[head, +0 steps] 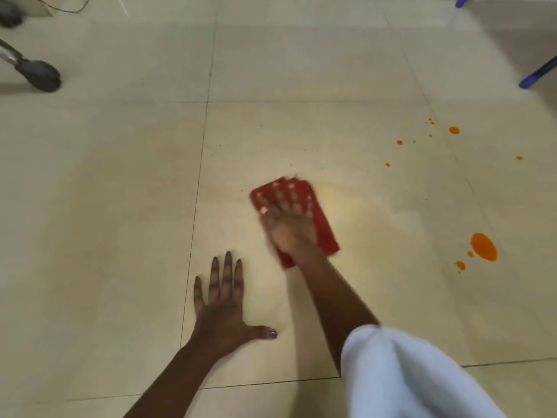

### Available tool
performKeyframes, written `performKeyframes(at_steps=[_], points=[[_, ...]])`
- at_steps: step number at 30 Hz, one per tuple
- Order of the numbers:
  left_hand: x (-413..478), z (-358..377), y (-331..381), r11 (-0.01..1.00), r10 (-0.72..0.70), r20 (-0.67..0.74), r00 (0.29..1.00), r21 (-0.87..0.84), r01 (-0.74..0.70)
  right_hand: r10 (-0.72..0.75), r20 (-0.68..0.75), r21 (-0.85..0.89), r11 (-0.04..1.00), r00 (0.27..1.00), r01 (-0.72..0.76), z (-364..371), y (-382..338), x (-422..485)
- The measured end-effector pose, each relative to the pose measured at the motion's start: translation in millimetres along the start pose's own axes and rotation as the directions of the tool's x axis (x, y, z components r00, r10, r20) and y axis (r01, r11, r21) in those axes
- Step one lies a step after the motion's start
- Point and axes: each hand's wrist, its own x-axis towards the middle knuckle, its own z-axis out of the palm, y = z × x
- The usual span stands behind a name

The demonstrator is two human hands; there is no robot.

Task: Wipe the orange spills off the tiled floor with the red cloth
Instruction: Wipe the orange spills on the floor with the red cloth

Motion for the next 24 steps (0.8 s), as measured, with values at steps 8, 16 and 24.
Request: performKeyframes(at_steps=[8, 16, 24], points=[[10.5, -26.9, -22.1, 0.993, -0.111, -0.026, 0.993, -0.035, 0.110, 0.023, -0.087, -0.067, 0.997, 0.996, -0.029, 2.4, 53.1, -41.2], [10.3, -18.4, -24.5, 0.988, -0.115, -0.035, 0.993, -0.104, 0.111, -0.388, -0.050, -0.060, 0.921, 0.920, 0.385, 29.3, -24.7, -64.2], [10.2, -18.6, -22.3, 0.987, -0.152, -0.058, 0.987, -0.067, 0.148, 0.065, -0.041, -0.045, 0.997, 0.997, -0.067, -16.4, 12.6, 64.5]])
